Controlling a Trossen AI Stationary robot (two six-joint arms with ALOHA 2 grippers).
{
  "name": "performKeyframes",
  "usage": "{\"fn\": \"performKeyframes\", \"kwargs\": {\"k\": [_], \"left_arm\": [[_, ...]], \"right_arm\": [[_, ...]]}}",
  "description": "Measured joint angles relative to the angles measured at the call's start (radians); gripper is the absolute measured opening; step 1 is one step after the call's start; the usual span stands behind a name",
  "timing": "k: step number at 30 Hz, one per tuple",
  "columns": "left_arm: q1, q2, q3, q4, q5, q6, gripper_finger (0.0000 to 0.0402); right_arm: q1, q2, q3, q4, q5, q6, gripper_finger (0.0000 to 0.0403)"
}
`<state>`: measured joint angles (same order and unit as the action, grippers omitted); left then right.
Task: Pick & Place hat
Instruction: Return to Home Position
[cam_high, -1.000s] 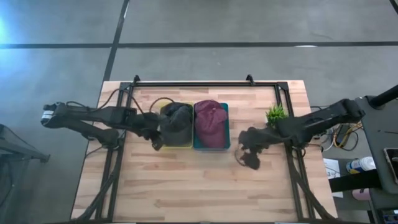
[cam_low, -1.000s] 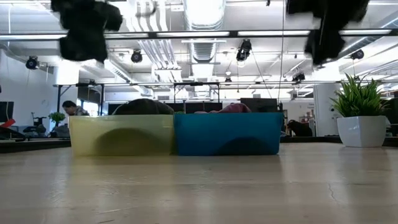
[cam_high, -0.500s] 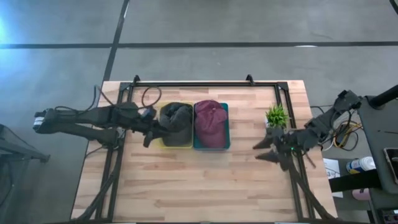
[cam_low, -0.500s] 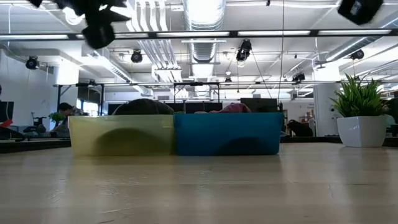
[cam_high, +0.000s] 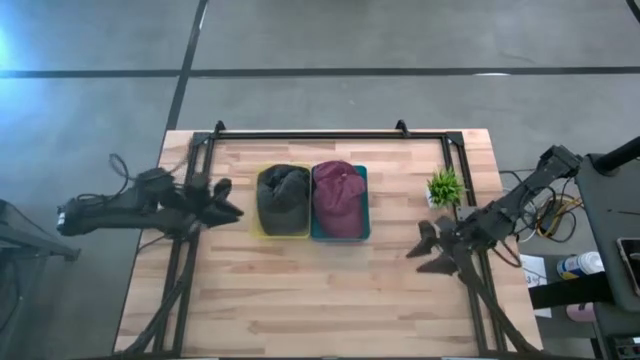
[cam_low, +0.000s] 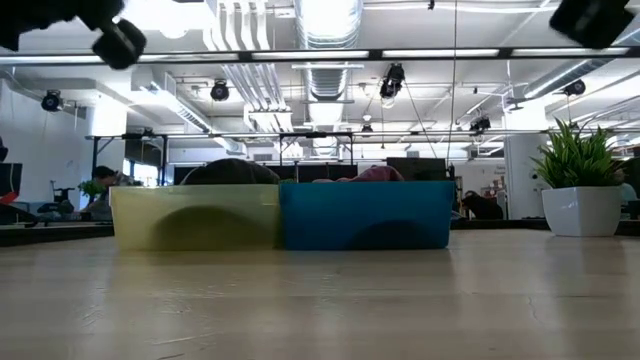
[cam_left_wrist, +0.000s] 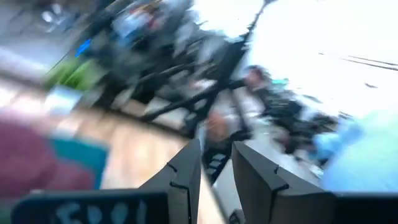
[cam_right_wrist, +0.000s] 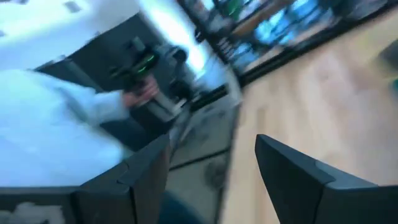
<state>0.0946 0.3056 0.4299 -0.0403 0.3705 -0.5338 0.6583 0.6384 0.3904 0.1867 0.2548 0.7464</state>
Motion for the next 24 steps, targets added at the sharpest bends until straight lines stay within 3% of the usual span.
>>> {"fn": "performKeyframes", "kwargs": {"k": [2, 5, 12, 20, 24], "left_arm": [[0.002, -0.05, -0.042, 0.048, 0.062, 0.045, 0.0085], [0.002, -0.135, -0.096, 0.067, 0.026, 0.04, 0.0085], [0.003, -0.305, -0.183, 0.064, 0.009, 0.079, 0.0085], [0.004, -0.289, -0.278, 0.079, 0.036, 0.103, 0.0085], [0.004, -0.3, -0.358, 0.238, -0.034, 0.11, 0.0085]], "right_arm": [[-0.015, -0.049, -0.038, -0.015, 0.083, -0.037, 0.0233], [-0.036, -0.137, -0.095, -0.014, 0.191, -0.075, 0.0233], [-0.037, -0.362, -0.18, 0.078, 0.172, -0.252, 0.0233], [-0.037, -0.573, -0.356, 0.204, 0.167, -0.302, 0.0233], [-0.037, -0.617, -0.382, 0.179, 0.168, -0.288, 0.0233]]}}
